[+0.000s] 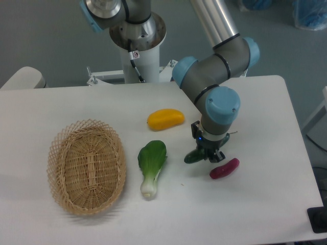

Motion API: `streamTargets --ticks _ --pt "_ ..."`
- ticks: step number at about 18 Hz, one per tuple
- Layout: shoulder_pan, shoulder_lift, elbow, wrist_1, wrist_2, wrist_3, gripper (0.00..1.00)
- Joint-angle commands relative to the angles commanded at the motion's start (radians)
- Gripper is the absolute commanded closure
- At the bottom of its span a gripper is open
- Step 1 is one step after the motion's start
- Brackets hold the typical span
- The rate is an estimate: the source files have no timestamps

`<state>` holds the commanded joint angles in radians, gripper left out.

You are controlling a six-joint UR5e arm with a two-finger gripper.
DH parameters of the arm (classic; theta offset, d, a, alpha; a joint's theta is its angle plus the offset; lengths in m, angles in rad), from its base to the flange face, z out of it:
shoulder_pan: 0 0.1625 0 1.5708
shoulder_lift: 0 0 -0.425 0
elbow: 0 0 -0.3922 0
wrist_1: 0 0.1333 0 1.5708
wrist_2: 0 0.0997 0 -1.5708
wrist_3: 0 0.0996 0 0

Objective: Pick up the cucumber from the table
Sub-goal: 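Carry the held cucumber away from the yellow pepper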

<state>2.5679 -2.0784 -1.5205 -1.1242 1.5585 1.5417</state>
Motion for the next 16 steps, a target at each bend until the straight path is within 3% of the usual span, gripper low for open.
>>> streamTargets --ticks 5,16 --pt "-0.015 -0.069 0.155 -0.107 -0.015 -0.008 0.9" --pt "-0.048 -0.173 0.302 -0.124 -0.005 -0.014 0.9"
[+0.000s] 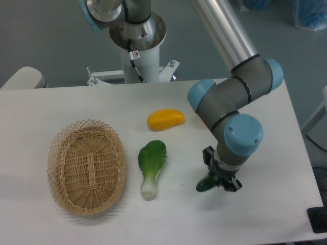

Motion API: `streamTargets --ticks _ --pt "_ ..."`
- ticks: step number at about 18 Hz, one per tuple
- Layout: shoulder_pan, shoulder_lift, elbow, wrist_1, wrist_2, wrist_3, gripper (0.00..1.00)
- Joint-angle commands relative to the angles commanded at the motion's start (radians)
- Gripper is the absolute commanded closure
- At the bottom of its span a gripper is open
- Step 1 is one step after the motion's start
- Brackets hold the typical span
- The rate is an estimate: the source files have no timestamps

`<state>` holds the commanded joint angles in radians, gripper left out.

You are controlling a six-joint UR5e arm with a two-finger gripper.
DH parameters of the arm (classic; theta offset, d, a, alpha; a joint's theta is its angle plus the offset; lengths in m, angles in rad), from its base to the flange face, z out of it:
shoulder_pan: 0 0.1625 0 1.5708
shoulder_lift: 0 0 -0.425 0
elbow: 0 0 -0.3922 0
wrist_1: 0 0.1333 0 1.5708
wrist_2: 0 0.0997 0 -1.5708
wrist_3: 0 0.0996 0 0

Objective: Pick up the cucumber from the table
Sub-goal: 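Carry the held cucumber away from the yellow pepper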

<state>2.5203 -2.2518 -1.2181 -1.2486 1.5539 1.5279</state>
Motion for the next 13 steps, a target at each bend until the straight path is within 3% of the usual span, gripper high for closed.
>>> streamTargets --ticks 13 --pt "-0.003 0.001 -0.011 -0.002 -0.002 0.012 0.9"
